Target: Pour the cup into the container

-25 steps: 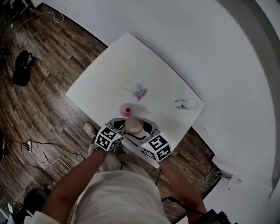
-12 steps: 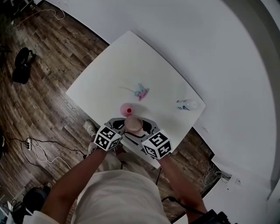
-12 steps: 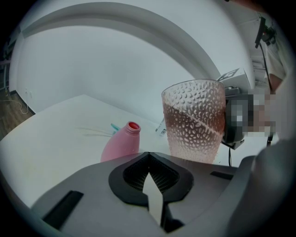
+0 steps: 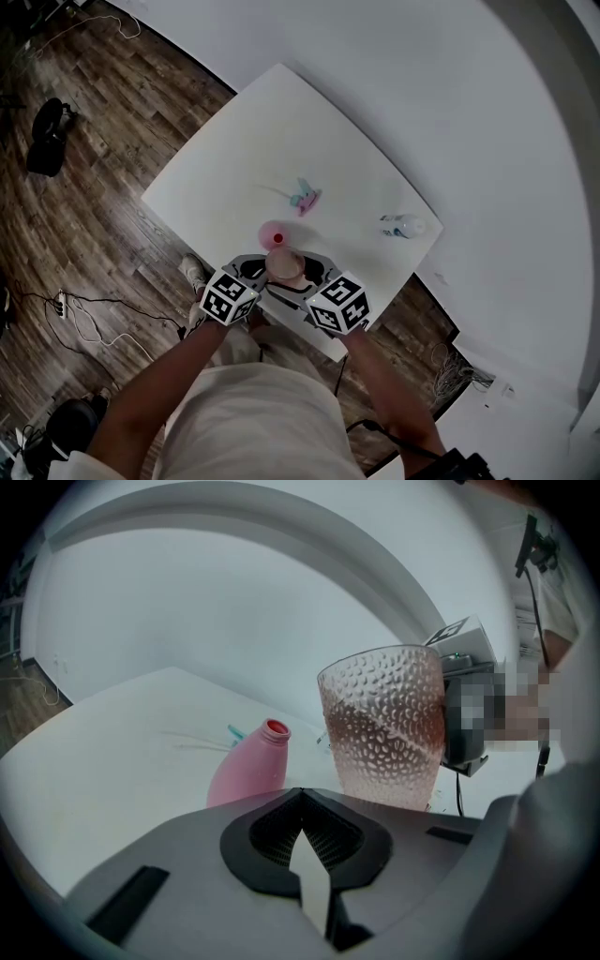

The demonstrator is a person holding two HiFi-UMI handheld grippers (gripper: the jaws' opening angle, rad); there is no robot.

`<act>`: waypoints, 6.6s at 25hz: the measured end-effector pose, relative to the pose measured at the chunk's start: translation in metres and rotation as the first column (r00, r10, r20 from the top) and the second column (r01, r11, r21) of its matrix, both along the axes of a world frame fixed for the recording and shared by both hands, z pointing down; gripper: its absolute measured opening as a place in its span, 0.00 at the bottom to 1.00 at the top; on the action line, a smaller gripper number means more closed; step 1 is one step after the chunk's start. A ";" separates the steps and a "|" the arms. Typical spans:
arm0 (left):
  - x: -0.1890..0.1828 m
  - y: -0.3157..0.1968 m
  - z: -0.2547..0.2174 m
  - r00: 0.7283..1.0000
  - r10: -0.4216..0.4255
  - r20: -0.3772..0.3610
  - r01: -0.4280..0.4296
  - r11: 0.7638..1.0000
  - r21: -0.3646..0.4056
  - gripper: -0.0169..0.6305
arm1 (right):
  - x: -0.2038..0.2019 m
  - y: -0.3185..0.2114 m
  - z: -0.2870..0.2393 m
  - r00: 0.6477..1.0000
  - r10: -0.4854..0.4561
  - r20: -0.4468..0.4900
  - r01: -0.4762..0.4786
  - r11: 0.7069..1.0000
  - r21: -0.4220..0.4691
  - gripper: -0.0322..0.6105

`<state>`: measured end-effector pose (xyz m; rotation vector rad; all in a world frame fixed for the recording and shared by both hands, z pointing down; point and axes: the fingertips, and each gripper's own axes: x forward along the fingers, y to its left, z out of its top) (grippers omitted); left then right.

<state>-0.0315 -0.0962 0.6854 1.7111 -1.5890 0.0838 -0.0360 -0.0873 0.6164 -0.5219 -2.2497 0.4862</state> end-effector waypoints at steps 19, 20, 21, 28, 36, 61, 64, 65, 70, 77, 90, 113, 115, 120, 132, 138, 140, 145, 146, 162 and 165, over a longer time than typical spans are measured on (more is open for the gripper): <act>-0.003 0.000 0.011 1.000 0.001 -0.009 -0.001 1.000 -0.015 0.04 | -0.006 -0.003 0.014 0.999 -0.014 -0.052 0.010 0.998 -0.067 0.61; -0.002 0.000 0.012 1.000 0.000 -0.009 0.000 1.000 -0.016 0.04 | -0.005 -0.003 0.015 0.998 -0.015 -0.056 0.012 0.998 -0.069 0.61; -0.002 0.000 0.012 1.000 -0.001 -0.010 0.001 1.000 -0.016 0.04 | -0.006 -0.002 0.015 0.998 -0.017 -0.059 0.013 0.997 -0.070 0.61; -0.006 0.000 0.012 1.000 -0.006 -0.016 0.006 1.000 -0.017 0.04 | -0.011 -0.002 0.016 0.996 -0.022 -0.082 0.015 0.996 -0.086 0.61; -0.005 0.001 0.012 1.000 -0.009 -0.017 0.009 1.000 -0.015 0.04 | -0.008 -0.002 0.020 0.993 -0.029 -0.115 0.018 0.995 -0.095 0.61; -0.002 0.002 0.013 1.000 -0.006 -0.028 0.006 1.000 -0.013 0.04 | -0.007 -0.001 0.023 0.988 -0.034 -0.153 0.018 0.994 -0.106 0.61; 0.001 0.001 0.013 1.000 -0.006 -0.027 0.006 1.000 -0.012 0.04 | -0.004 -0.002 0.022 0.987 -0.032 -0.156 0.015 0.994 -0.109 0.61; 0.002 0.001 0.013 1.000 -0.006 -0.026 0.005 1.000 -0.012 0.04 | -0.003 -0.003 0.022 0.987 -0.032 -0.156 0.015 0.994 -0.110 0.61; -0.001 0.002 0.013 1.000 -0.004 -0.029 0.004 1.000 -0.012 0.04 | -0.007 -0.002 0.023 0.986 -0.035 -0.166 0.016 0.993 -0.114 0.61; 0.001 0.002 0.014 0.999 -0.001 -0.032 0.001 1.000 -0.014 0.04 | -0.006 -0.001 0.024 0.982 -0.041 -0.182 0.019 0.993 -0.120 0.61; 0.002 0.002 0.014 1.000 0.004 -0.030 -0.004 1.000 -0.013 0.04 | -0.005 -0.002 0.025 0.980 -0.034 -0.194 0.007 0.991 -0.135 0.61; 0.000 0.004 0.012 0.999 0.004 -0.038 -0.004 1.000 -0.007 0.04 | -0.008 0.001 0.023 0.974 -0.039 -0.225 0.004 0.988 -0.153 0.61; 0.000 0.004 0.012 0.999 0.004 -0.038 -0.004 1.000 -0.006 0.04 | -0.008 0.001 0.022 0.973 -0.041 -0.226 0.006 0.988 -0.154 0.61; 0.000 0.005 0.011 0.999 0.003 -0.040 -0.004 1.000 -0.004 0.04 | -0.008 0.002 0.022 0.973 -0.041 -0.229 0.004 0.987 -0.160 0.61; 0.002 0.004 0.009 0.999 0.002 -0.042 -0.002 1.000 0.001 0.04 | -0.007 0.000 0.021 0.968 -0.045 -0.245 0.004 0.986 -0.164 0.61; 0.001 0.004 0.007 0.999 -0.001 -0.043 0.002 1.000 0.003 0.04 | -0.009 0.001 0.020 0.966 -0.049 -0.253 0.006 0.986 -0.166 0.61; 0.001 0.004 0.007 0.999 -0.001 -0.042 0.001 1.000 0.004 0.04 | -0.009 0.001 0.020 0.966 -0.048 -0.254 0.005 0.986 -0.168 0.61; 0.001 0.004 0.007 0.999 0.002 -0.043 -0.002 1.000 0.007 0.04 | -0.008 0.000 0.019 0.965 -0.047 -0.257 0.002 0.985 -0.173 0.61; 0.001 0.003 0.006 0.999 0.003 -0.043 -0.002 1.000 0.007 0.04 | -0.008 0.000 0.019 0.965 -0.047 -0.259 0.002 0.985 -0.173 0.61; 0.001 0.002 0.005 0.999 0.004 -0.047 -0.003 1.000 0.012 0.04 | -0.009 -0.001 0.018 0.959 -0.056 -0.278 0.006 0.984 -0.178 0.61; 0.001 0.003 0.004 0.999 0.002 -0.048 -0.002 1.000 0.013 0.04 | -0.010 0.000 0.018 0.958 -0.059 -0.282 0.008 0.984 -0.179 0.61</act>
